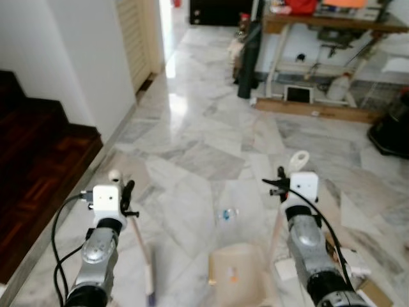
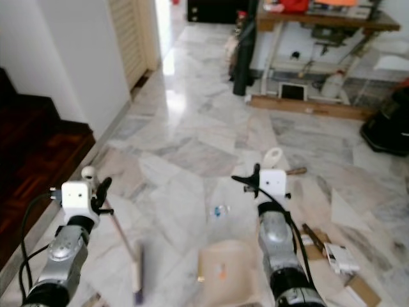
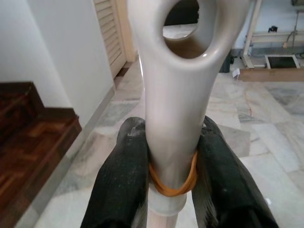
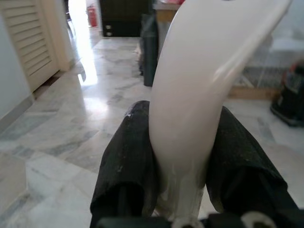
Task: Sweep floor
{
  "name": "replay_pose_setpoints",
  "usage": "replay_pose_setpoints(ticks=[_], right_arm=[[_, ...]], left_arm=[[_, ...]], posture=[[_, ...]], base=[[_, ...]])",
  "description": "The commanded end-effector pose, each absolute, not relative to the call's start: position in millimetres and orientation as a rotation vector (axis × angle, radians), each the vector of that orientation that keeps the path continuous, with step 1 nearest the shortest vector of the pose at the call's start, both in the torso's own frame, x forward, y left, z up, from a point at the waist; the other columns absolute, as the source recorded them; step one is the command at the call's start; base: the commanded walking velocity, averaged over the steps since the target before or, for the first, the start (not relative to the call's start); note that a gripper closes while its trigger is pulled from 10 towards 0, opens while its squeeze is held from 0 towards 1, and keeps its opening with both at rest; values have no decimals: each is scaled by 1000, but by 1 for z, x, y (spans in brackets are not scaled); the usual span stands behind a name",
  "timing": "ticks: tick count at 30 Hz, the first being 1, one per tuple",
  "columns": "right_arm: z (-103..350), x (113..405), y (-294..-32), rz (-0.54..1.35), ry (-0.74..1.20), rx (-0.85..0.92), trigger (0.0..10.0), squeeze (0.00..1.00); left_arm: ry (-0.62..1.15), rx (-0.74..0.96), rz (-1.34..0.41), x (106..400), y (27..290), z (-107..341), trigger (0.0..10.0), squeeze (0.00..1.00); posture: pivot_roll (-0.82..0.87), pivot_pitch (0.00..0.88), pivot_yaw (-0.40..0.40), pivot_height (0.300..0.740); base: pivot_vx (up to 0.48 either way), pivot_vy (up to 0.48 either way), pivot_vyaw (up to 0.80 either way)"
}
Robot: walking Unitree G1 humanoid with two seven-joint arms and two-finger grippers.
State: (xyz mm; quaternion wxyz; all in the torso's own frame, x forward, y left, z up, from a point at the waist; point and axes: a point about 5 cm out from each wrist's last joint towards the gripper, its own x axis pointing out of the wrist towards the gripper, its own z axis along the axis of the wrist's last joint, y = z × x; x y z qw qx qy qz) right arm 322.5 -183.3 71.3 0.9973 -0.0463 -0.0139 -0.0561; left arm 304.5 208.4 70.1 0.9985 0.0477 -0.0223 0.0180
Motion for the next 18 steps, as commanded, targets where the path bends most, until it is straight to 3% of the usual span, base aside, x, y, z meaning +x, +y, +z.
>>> replay_pose_setpoints(ticks=[1,18], right_arm=[[76,323,-190,-126,-48,-110,10000,0],[75,323,-193,-148,-48,-116,10000,0]], left_arm=[[-94,96,12,308,202,79,10000,0],[-95,104,-21,310,200,80,10000,0]], posture=[[50,0,29,740],[44,0,45,740]], base=[[349,0,0],[346,0,0]])
